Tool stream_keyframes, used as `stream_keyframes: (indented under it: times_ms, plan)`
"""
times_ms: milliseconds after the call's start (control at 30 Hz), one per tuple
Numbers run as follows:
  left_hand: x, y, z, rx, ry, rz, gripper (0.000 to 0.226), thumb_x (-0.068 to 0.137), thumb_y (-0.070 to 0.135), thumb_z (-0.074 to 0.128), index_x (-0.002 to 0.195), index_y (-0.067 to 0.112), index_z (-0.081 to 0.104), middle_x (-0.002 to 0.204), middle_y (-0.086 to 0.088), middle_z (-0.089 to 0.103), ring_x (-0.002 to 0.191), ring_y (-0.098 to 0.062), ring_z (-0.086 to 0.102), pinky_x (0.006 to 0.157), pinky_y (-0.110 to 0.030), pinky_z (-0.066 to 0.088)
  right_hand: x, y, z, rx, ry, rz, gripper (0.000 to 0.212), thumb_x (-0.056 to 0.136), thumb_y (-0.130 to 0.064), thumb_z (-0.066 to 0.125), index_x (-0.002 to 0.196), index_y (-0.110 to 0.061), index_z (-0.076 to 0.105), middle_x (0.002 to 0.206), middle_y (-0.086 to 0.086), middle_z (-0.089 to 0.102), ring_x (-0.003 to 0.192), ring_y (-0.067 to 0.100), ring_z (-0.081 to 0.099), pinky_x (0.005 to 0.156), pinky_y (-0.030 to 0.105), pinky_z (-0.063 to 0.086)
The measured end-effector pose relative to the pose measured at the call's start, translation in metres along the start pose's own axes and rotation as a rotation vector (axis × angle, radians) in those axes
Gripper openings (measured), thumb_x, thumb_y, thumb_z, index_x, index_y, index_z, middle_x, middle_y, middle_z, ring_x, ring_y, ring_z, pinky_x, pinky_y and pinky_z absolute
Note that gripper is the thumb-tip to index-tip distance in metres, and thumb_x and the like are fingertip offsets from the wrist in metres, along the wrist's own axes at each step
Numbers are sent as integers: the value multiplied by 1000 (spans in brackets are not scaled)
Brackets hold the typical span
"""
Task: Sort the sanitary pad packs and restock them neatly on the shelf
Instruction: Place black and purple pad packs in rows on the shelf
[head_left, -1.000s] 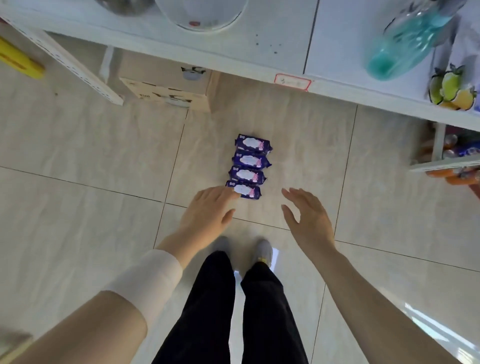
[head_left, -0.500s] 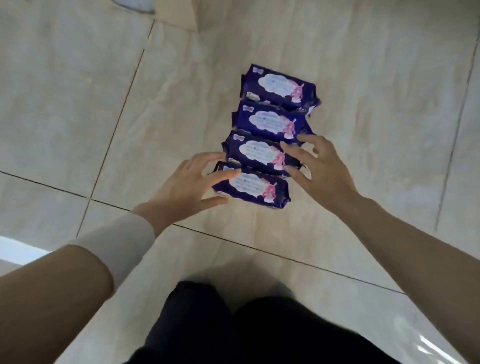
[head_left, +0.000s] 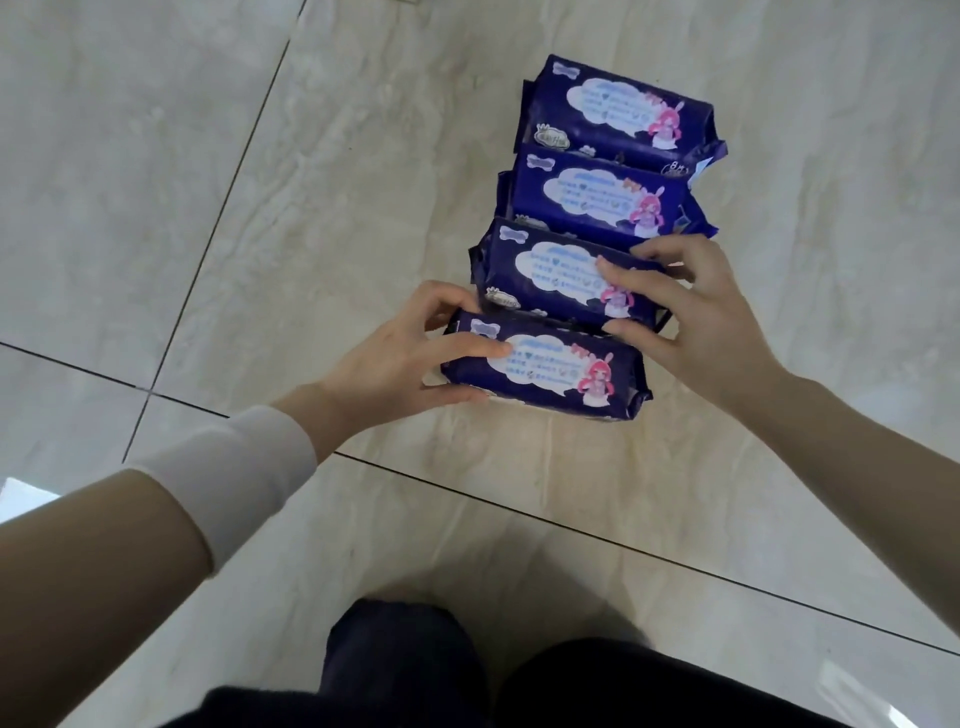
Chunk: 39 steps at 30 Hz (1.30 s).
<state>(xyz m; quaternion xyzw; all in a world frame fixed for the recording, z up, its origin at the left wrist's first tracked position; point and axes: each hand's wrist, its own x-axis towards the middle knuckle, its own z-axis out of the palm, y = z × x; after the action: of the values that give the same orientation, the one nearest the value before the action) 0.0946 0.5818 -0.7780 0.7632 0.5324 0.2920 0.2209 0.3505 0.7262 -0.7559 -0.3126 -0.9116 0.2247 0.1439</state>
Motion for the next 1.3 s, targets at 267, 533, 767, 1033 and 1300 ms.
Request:
stream_keyframes:
  times_ms: [267,533,767,1033,1300]
  plan:
    - [-14,12,-7,-352,-64,-305,37,85,53,53,115,31,58,116,-2,45,111,-5,45,82,-10,46,-3,-1,6,137,45,2,53,81,-46,60,122,-11,59,121,22,47,115,20,43,96,31,45]
    - [-16,22,-4,-656,-93,-658,27,73,51,60,99,47,68,111,7,52,109,-5,51,78,-18,51,-3,-10,11,291,204,113,34,81,-31,65,106,-9,68,111,18,57,108,-7,44,90,11,44]
    - [0,85,-52,-709,-127,-747,25,70,47,65,95,45,69,105,7,56,100,-1,55,76,-11,45,-3,-54,-50,414,158,286,31,78,-19,70,107,-12,63,98,-5,53,96,-12,49,79,4,41]
    - [55,254,-193,-709,-140,-798,22,74,22,77,82,41,71,97,7,55,90,2,56,80,-12,42,6,-153,-249,484,96,440,33,78,-17,71,109,-18,60,90,-15,53,84,-13,52,75,3,38]
    - [132,453,-365,-773,-19,-818,14,67,22,73,79,28,71,89,9,53,81,2,58,77,-19,47,10,-257,-508,463,92,556,26,81,-15,70,106,-18,65,88,-17,53,81,-17,52,75,2,38]
